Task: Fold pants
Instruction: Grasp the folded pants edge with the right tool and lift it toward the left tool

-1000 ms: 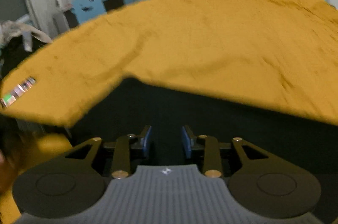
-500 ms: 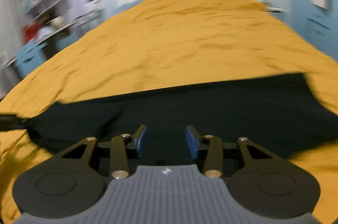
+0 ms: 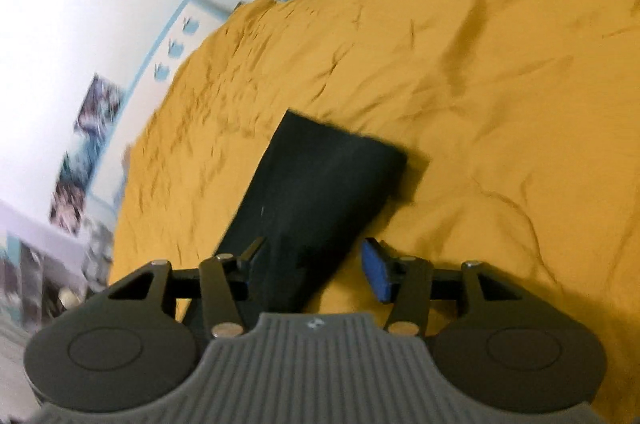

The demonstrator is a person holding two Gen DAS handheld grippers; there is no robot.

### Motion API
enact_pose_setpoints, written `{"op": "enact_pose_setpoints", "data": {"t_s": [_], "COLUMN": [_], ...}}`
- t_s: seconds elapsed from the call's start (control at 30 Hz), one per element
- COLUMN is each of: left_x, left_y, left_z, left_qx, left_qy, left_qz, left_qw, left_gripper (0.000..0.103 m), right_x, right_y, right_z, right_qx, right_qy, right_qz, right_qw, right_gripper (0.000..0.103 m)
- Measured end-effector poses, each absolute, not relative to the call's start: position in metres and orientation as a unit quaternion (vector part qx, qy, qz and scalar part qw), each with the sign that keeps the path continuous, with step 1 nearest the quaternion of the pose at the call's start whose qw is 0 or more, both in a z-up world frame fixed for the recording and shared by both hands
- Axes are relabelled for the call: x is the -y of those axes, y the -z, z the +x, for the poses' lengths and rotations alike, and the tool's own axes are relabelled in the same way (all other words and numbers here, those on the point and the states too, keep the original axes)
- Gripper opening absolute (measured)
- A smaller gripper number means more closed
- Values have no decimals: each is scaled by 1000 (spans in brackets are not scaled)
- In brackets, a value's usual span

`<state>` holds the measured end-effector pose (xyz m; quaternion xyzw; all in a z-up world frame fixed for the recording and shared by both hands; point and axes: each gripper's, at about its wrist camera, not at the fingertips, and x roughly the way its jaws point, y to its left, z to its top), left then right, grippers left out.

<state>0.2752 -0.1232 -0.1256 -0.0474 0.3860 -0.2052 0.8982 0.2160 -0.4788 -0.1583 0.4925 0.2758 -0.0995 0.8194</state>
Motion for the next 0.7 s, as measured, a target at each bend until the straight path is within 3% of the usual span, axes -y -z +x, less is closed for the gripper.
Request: {"op": "enact_pose_setpoints", "data": {"t_s": [0.1,0.17,0.23,0.43,0.57,0.7], "left_x": [144,153,159,144,135,133], "left_y": [138,151,166,157,142,161], "left_z": [272,275,276,270,270,277], "left_qx": [-396,-426,-454,-435,-398,-447], "left_qy": [213,211,211,218,210,207], "left_qz": [-29,-15,12,-16,-53,-51], "left_qw": [893,880,866,874,891,869], "left_gripper": [62,62,62,62,62,62], "right_x": [490,492,498,500,499,493], "right_y": [172,177,177,188,184,183], "right_z": [231,236,229,221,227,236], "right_qx": [-274,-287,-260,-265,-263,-264], "right_qy": [99,106,101,97,90,106], "right_qz": [510,502,511,511,513,499], "right_qw": [809,809,813,812,812,819], "right_gripper": [45,20,13,14,24,20]}}
